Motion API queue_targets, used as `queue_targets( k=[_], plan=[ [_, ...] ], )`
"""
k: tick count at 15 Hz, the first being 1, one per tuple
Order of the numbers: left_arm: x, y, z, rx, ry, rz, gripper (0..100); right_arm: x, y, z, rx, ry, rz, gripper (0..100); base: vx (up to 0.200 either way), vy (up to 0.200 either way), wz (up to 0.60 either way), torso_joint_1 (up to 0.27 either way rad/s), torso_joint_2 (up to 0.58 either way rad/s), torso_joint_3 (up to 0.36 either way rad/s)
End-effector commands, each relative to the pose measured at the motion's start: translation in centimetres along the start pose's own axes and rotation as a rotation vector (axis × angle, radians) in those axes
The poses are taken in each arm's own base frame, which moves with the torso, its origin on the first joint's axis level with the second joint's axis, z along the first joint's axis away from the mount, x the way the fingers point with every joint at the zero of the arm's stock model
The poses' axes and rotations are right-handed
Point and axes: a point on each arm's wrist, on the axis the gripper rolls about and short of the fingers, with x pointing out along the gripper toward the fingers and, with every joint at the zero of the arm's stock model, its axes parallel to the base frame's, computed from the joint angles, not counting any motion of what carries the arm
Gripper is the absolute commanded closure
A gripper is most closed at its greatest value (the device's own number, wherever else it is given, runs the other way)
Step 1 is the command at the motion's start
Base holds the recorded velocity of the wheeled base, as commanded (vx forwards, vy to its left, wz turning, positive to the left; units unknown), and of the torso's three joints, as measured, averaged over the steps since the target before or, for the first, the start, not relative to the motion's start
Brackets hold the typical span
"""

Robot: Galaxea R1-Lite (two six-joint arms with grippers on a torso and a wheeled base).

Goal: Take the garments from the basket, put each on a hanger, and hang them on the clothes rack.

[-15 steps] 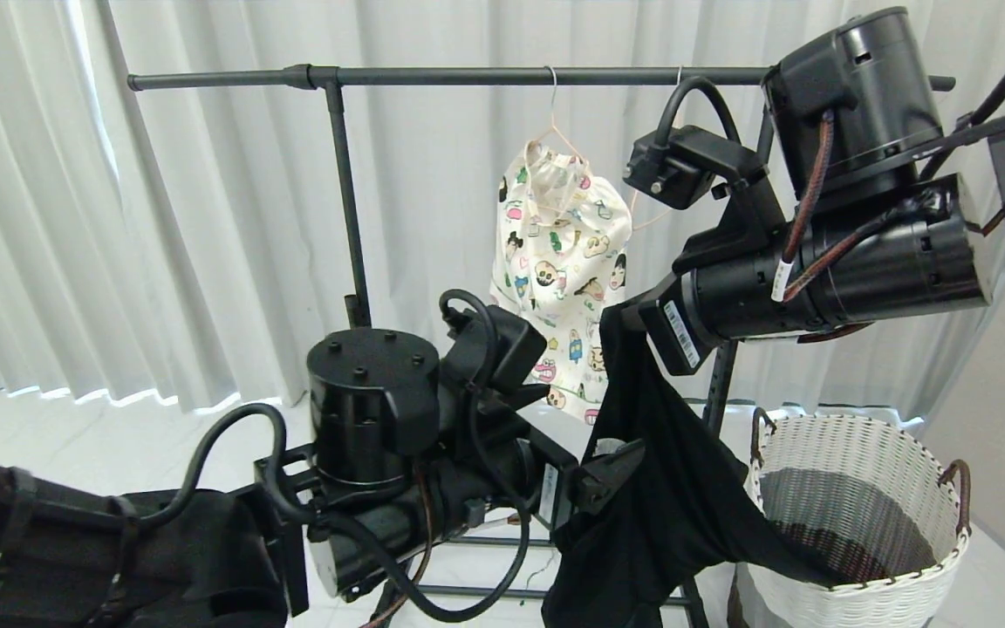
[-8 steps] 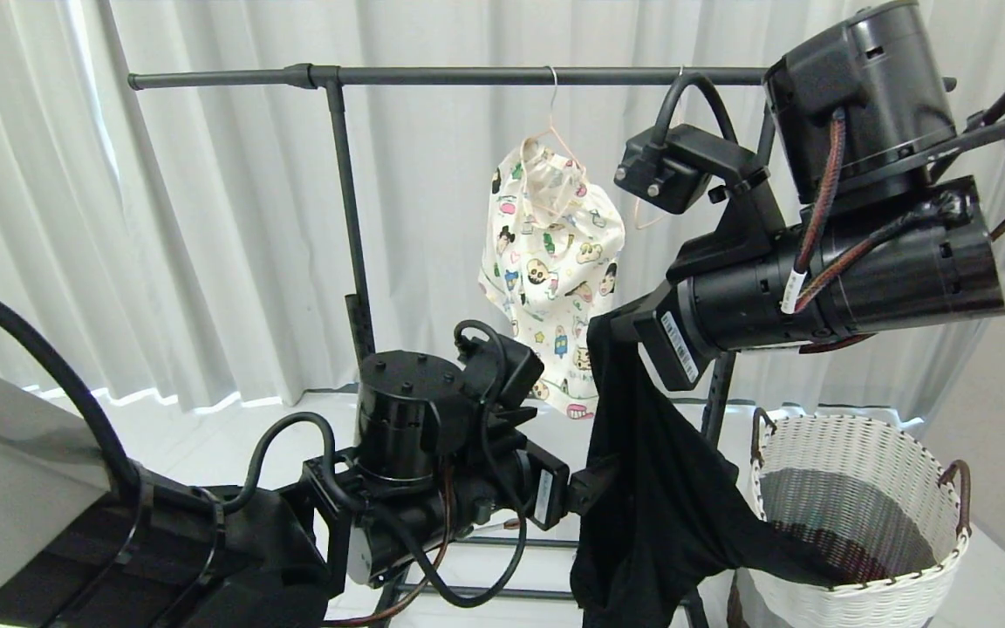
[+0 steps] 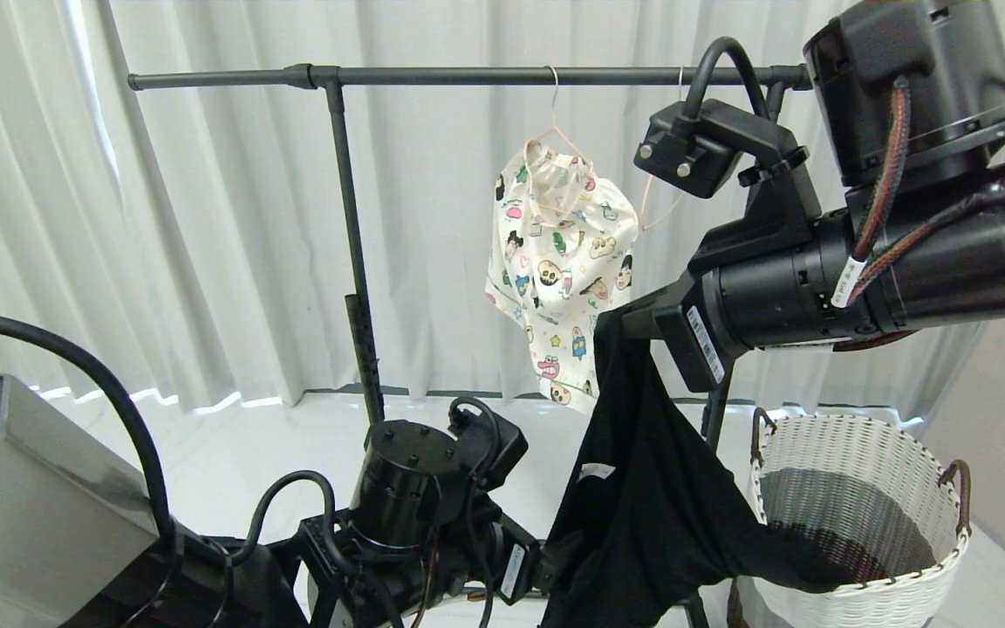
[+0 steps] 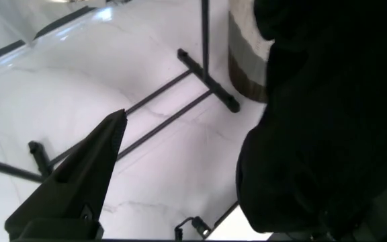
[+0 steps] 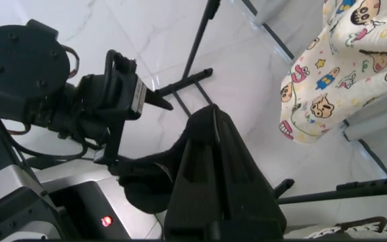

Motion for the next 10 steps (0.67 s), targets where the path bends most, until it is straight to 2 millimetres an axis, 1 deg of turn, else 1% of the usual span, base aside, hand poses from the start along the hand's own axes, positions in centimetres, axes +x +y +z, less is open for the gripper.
queue_targets(
  k=[1, 4, 6, 7, 8, 9, 10],
  plan=[
    [-0.1, -0.1, -0.1, 0.002, 0.001, 0.0, 100, -0.2, 0.0, 0.1, -0.001, -0.004, 0.001, 100, 0.0, 0.0, 0.0, 0.0, 0.0, 0.0],
    [-0.2, -0.1, 0.0, 0.003, -0.002, 0.017, 100, -0.2, 0.0, -0.2, 0.001, 0.005, -0.001, 100, 0.0, 0.0, 0.0, 0.0, 0.0, 0.0],
    [-0.9, 0.0, 0.0, 0.01, -0.007, 0.097, 100, 0.2, -0.1, -1.1, 0.026, 0.041, -0.009, 100, 0.0, 0.0, 0.0, 0.0, 0.0, 0.0],
    [-1.9, -0.1, -0.1, 0.011, -0.016, 0.142, 100, 0.4, -0.2, -1.7, 0.053, 0.065, -0.015, 100, 0.0, 0.0, 0.0, 0.0, 0.0, 0.0],
    [-3.8, -0.2, -0.1, 0.009, -0.039, 0.156, 100, 0.4, -0.3, -2.4, 0.092, 0.084, -0.031, 100, 0.0, 0.0, 0.0, 0.0, 0.0, 0.0],
    [-5.5, -0.1, 0.4, 0.002, -0.076, 0.159, 100, 0.6, -0.6, -2.8, 0.124, 0.097, -0.043, 100, 0.0, 0.0, 0.0, 0.0, 0.0, 0.0],
    [-6.4, 0.2, 0.7, -0.008, -0.102, 0.171, 100, 0.8, -0.6, -2.9, 0.143, 0.092, -0.046, 100, 0.0, 0.0, 0.0, 0.0, 0.0, 0.0]
  ],
)
